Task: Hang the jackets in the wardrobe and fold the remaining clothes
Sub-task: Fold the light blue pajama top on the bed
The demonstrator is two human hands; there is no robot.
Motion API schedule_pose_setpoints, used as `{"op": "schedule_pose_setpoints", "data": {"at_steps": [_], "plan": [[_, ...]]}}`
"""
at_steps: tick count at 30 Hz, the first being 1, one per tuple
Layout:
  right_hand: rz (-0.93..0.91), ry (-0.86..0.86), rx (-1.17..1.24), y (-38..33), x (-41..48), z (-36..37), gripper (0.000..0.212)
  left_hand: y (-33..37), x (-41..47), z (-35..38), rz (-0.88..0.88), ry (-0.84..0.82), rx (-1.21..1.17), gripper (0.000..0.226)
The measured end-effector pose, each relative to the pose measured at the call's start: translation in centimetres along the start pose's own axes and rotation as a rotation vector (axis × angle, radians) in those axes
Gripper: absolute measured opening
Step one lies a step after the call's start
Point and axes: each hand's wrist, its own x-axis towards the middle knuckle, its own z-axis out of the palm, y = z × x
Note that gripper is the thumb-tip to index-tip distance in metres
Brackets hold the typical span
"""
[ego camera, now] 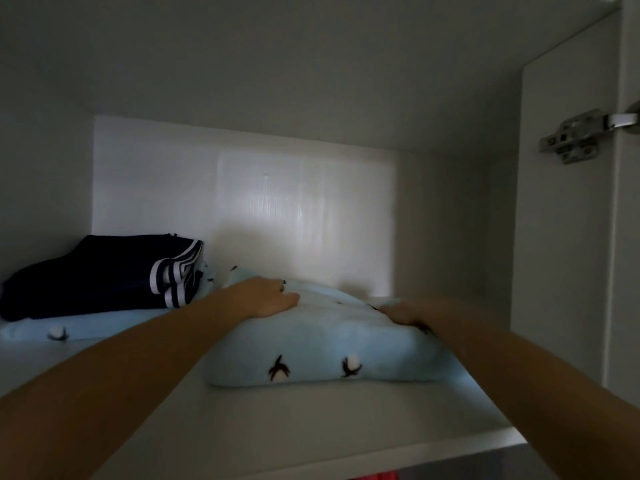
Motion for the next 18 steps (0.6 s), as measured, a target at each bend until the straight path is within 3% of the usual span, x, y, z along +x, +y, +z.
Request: {"op": "schedule_pose_setpoints", "data": {"at_steps": [2, 4, 6, 12, 18], "plan": [[-0.171, 0.151, -0.093, -2.1, -2.9, -0.9, 0.062, 0.9, -2.1, -0.9, 0.146, 0.148, -0.025, 0.06], [-0.345, 0.163, -0.087, -3.5, -6.1, -0.7, 0.055, 1.5, -4.2, -0.7, 0.315, 0.073, 0.073, 0.075], [-0.448, 0.078, -0.107, -4.2, -9.5, 0.1, 0.063, 1.2, -5.5, -0.1, 0.398, -0.001, 0.211, 0.099], [-0.483, 0.119, -0.343, -4.8, -10.8, 2.5, 0.087, -4.4, -0.1, 0.2, 0.354, -0.052, 0.168, 0.131], [-0.544, 0.14, -0.371, -6.5, -3.8, 3.8, 0.109, -7.3, 3.5, 0.8, 0.266, -0.044, 0.171, 0.131]]}}
